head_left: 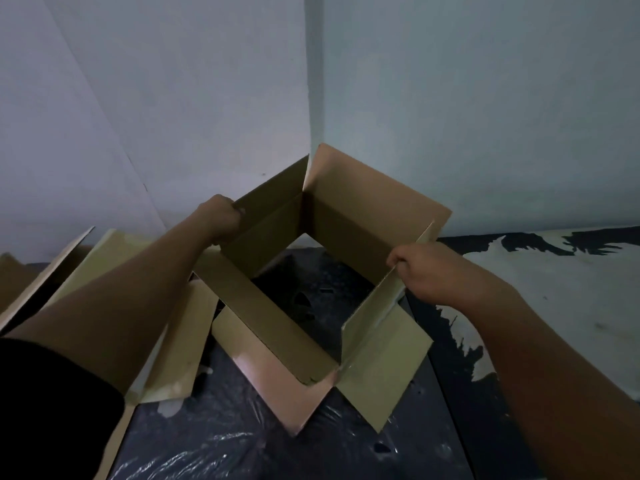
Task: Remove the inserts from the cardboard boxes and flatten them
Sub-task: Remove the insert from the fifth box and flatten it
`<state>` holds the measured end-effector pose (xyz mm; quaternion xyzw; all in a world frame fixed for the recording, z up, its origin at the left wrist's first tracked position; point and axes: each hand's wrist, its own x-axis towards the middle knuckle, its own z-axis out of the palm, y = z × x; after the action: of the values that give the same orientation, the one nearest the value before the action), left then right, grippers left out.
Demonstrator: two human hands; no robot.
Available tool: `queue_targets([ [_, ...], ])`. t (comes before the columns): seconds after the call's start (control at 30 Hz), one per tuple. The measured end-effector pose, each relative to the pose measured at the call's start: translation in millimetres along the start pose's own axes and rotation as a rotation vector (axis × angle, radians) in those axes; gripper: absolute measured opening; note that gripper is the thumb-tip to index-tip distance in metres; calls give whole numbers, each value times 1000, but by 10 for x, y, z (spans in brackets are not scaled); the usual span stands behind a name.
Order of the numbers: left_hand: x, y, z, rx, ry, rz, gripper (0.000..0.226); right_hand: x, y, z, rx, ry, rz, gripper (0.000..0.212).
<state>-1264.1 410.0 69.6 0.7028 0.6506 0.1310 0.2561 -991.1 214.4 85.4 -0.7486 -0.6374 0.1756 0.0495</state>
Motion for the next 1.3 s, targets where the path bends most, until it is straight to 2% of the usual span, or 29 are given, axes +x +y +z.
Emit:
queue_targets([
  [0.1,-76,62,-70,-104,10,-59,36,-61,-4,-29,38,100,27,42],
  [0.13,-111,91,-83,-147,9,-84,36,-74,4,-19,28,150,25,40],
  [0.2,-186,143,-67,-245,-19,-140,37,-71,38,23,43,169,21,20],
  [0.23,-214,152,-40,-308,-47,-178,40,-81,50,40,70,158,25,25],
  [0.33,-305,171,86,-509,-134,-254,51,-153,101,40,132,137,-7,67],
  [0.37,-326,187,131,-559,-133,-251,52,-184,112,35,164,124,-2,72],
  [0.4,-339,207,171,-603,-117,-240,49,-200,121,32,178,100,-11,68],
  [0.5,-419,307,258,-683,-66,-245,36,-259,140,17,231,11,-116,20],
  [0.57,-483,352,335,-734,-81,-258,33,-308,123,20,331,-65,-176,21],
  [0.67,-606,421,442,-737,-86,-162,24,-340,95,82,499,-215,-227,30],
  [0.77,-626,421,494,-775,-137,-110,41,-327,41,202,522,-324,-259,41],
  [0.9,-619,328,598,-668,-152,-3,66,-250,-40,379,630,-439,-232,53],
  [0.97,-624,316,644,-493,-101,102,61,-211,-75,457,650,-462,-224,53],
  [1.03,-575,308,660,-322,-81,136,55,-180,-108,524,638,-451,-236,53],
  [1.2,-484,382,597,-158,-244,115,48,-63,-110,668,659,-430,-273,54],
  [1.3,-408,467,567,-103,-307,81,45,-17,-115,713,747,-520,-226,49],
])
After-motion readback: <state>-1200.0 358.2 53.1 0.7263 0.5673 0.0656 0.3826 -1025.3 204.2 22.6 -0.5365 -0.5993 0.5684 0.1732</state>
